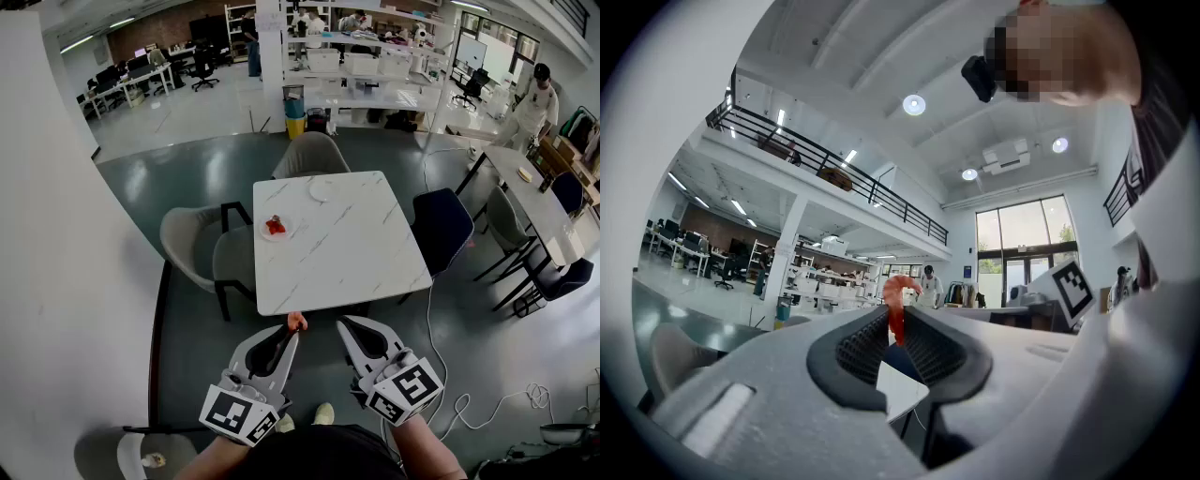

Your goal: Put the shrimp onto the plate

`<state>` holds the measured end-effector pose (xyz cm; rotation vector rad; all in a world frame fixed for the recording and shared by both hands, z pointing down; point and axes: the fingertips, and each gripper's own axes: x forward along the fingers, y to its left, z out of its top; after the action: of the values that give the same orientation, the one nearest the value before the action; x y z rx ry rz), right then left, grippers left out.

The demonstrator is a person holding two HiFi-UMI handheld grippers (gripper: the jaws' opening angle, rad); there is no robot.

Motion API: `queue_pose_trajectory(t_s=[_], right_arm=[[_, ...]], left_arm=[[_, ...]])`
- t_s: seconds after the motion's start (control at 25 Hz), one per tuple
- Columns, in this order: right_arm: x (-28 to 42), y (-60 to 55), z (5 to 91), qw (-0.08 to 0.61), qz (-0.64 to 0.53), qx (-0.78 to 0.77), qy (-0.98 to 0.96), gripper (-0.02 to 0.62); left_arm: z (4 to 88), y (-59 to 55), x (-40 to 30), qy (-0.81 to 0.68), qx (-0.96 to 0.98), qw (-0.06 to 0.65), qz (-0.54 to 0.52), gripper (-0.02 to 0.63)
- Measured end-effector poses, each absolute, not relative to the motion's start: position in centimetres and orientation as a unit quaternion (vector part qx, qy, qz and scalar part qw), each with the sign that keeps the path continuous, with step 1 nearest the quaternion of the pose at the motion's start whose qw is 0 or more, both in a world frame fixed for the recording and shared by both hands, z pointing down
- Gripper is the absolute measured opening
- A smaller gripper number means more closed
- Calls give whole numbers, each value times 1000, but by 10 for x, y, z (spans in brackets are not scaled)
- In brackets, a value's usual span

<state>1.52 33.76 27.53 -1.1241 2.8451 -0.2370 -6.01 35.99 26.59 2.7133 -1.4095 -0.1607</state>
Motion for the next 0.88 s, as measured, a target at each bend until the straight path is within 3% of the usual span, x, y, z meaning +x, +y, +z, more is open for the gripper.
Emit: queue_pose_trajectory(t_s=[0.88], right_arm=[[61,317,276,68,-79,-347,932,3]], left_arm=[[275,322,-37,-483,874,42,-40,55]])
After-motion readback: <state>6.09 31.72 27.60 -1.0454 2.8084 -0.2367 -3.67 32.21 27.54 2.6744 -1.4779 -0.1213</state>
